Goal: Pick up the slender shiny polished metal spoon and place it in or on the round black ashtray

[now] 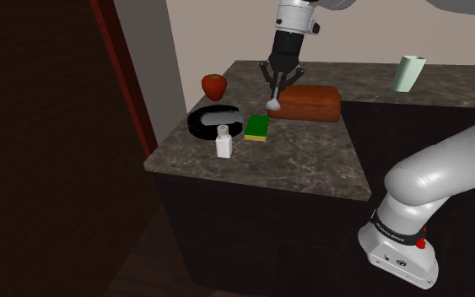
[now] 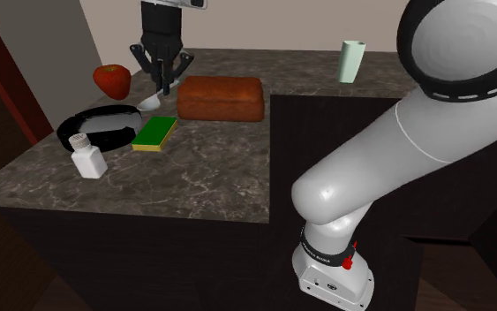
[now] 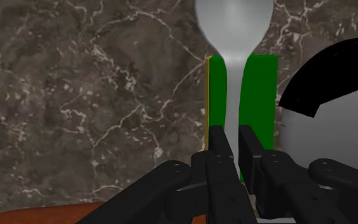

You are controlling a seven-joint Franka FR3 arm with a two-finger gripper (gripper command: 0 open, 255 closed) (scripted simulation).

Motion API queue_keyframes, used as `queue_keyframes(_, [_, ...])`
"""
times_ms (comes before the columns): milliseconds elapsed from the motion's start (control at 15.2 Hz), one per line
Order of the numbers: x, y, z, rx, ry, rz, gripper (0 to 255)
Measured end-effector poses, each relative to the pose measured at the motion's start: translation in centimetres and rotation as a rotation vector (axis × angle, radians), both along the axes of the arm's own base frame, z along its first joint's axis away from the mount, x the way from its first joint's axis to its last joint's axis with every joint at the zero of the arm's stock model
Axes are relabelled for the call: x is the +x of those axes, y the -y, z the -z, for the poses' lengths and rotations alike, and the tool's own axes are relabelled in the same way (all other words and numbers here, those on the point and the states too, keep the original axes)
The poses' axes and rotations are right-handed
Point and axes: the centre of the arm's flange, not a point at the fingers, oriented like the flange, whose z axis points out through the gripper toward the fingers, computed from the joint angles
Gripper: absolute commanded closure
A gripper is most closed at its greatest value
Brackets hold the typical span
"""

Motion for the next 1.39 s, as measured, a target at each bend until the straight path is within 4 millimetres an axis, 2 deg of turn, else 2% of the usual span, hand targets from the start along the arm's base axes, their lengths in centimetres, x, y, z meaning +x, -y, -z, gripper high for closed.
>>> queue_keyframes(264, [5.2,-1.6,0.2,0.0,0.0,0.0,255])
queue_keyframes(396, [7.4,-2.4,-0.3,0.0,0.0,0.0,255])
queue_keyframes(594, [11.2,-4.3,0.1,0.001,0.0,-0.001,255])
queue_keyframes(726, [13.3,-4.6,-0.2,0.0,0.0,-0.002,255])
queue_keyframes(990, [18.9,-6.3,-0.5,0.002,0.001,-0.004,255])
queue_keyframes(1188, [20.3,-6.9,0.8,0.001,0.0,0.0,255])
queue_keyframes(1386, [20.3,-7.1,2.3,0.002,0.0,0.0,255])
